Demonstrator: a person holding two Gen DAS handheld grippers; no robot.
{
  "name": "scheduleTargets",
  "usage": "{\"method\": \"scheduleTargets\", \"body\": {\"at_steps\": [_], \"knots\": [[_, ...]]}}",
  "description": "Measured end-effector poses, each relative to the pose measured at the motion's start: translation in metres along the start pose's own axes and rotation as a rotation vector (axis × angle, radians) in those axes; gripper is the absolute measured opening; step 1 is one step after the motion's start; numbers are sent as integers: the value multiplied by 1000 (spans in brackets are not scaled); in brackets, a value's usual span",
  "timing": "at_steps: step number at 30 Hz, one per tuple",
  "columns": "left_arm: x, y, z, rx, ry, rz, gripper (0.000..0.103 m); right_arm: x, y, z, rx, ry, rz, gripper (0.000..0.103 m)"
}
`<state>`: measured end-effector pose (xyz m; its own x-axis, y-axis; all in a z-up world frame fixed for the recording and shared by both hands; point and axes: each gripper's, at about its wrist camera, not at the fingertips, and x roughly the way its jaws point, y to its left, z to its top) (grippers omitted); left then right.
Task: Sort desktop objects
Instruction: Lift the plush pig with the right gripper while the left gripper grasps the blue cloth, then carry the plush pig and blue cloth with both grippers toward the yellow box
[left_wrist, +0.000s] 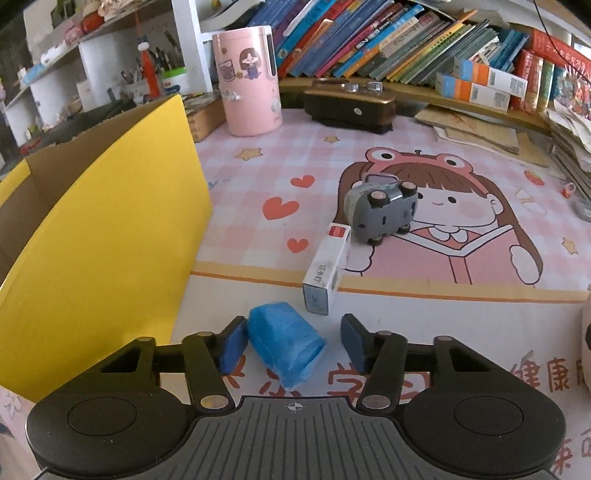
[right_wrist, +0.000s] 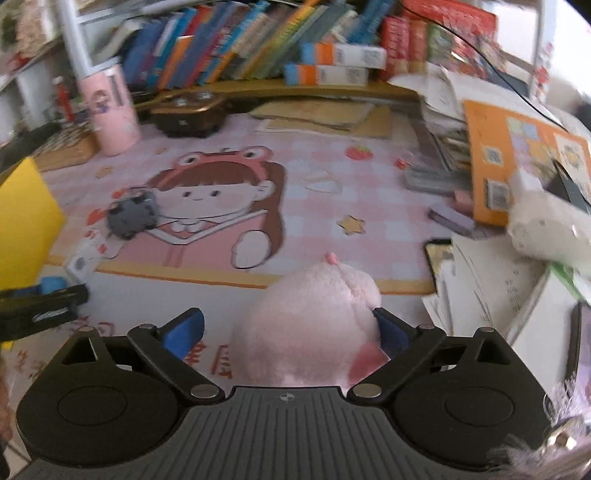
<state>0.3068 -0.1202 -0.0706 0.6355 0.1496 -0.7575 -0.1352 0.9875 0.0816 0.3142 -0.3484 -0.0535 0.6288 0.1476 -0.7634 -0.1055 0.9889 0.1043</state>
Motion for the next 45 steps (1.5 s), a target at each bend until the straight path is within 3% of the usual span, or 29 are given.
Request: {"method": "scheduleTargets", "body": {"at_steps": [4, 6, 10, 12, 16, 24, 32, 39, 45], "knots": [[-1, -3, -1, -1, -16, -3, 42, 8, -13, -3, 69, 33, -11, 90], [-2, -6, -4, 15, -33, 0, 40, 12, -18, -5, 106, 54, 15, 72], [-6, -5, -4, 36, -18, -35, 35, 10, -19, -9, 121, 57, 48, 64], [-15, 0, -4, 0, -15, -55, 35, 6, -19, -9, 121, 58, 75, 62], [-52, 16, 7, -130, -81, -156, 35, -16, -10, -2, 77, 7, 125, 62], [-119, 34, -1, -223, -191, -301, 35, -70, 10, 4, -21, -79, 186, 62], [-140, 54, -28, -201, -210, -336, 35, -93, 55, -21, -135, -101, 205, 62], [-159, 92, -49, -192, -223, -366, 35, -109, 90, -43, -116, -87, 211, 63], [-167, 133, -72, -186, -183, -430, 35, -130, 130, -71, -116, -80, 204, 63]]}}
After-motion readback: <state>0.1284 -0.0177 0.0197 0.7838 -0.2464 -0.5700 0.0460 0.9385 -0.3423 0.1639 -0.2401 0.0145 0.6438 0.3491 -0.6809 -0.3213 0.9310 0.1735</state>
